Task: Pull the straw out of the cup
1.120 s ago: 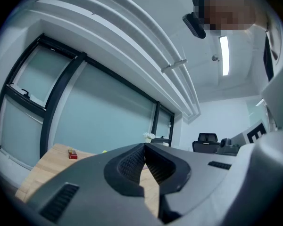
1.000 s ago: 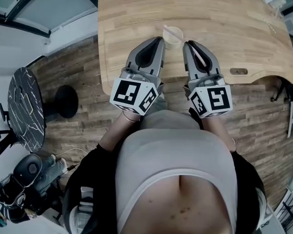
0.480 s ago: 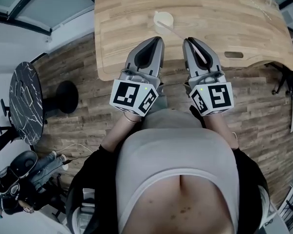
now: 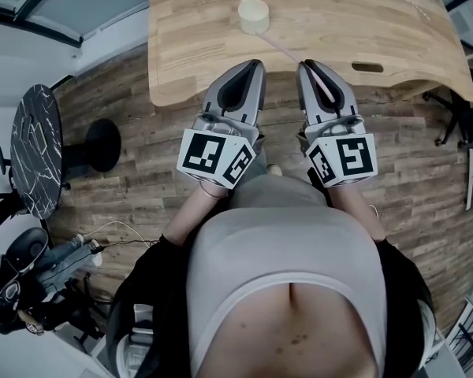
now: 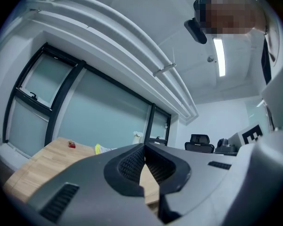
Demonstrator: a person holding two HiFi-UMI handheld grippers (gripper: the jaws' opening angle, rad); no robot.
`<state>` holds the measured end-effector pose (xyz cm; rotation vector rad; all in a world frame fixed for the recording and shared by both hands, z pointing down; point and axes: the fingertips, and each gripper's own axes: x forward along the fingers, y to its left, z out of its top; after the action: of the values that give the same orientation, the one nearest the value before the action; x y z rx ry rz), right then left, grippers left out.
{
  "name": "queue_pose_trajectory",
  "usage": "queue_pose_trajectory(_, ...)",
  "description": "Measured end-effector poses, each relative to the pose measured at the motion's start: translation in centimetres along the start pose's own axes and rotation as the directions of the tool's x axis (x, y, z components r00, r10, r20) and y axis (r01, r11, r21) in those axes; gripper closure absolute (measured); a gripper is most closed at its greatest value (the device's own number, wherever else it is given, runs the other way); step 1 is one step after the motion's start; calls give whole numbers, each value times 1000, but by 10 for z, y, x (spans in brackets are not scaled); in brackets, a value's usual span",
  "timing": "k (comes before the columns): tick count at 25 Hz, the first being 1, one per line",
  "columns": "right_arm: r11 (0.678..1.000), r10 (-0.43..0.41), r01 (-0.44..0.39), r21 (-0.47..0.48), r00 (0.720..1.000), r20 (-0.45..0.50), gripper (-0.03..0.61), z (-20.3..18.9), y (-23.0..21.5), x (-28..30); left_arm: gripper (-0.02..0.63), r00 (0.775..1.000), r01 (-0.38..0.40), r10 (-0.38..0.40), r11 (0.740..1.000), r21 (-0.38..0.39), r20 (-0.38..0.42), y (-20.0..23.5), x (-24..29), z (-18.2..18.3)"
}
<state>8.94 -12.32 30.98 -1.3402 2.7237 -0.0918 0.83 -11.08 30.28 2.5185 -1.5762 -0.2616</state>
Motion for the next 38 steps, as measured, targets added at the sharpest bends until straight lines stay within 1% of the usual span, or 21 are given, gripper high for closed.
queue_pose_trajectory(4, 1000, 2, -2, 14, 1000, 18, 526, 7, 2, -21, 608, 1000, -7, 7, 1000, -2, -2, -17, -10, -3)
queue_pose_trajectory(9, 999, 26, -27, 41, 999, 28, 526, 11, 10, -35, 608, 1000, -10, 10, 1000, -9, -2, -31, -20, -6)
queue_pose_trajectory(14, 999, 22, -23, 27, 999, 40, 526, 15, 11, -40, 609, 1000, -9, 10, 1000, -2, 13, -35, -26, 0)
queue_pose_trajectory(16, 999, 21, -23, 35, 999, 42, 526, 16, 12, -41, 608, 1000, -5, 5, 1000, 7, 16, -36, -27, 1)
queue_pose_trajectory(20, 998, 21, -24, 56, 998, 52, 526, 19, 14, -46, 608, 999, -23, 23, 1000, 3, 24, -32, -31, 4)
queue_pose_trajectory(25, 998, 25, -27, 52, 999, 48, 526, 13, 19, -50, 608, 1000, -14, 14, 1000, 4, 16, -36, -36, -2)
queue_pose_trajectory(30, 997, 20, -23, 71, 999, 47, 526, 9, 22, -57, 607, 1000, -20, 20, 1000, 3, 5, -39, -45, -7)
queue_pose_trajectory(35, 997, 26, -30, 68, 998, 63, 526, 13, 30, -59, 609, 1000, -10, 10, 1000, 7, 25, -39, -52, -1)
queue_pose_trajectory(38, 999, 21, -24, 49, 997, 74, 526, 17, 36, -63, 607, 999, 14, -14, 1000, -3, 40, -43, -54, 2)
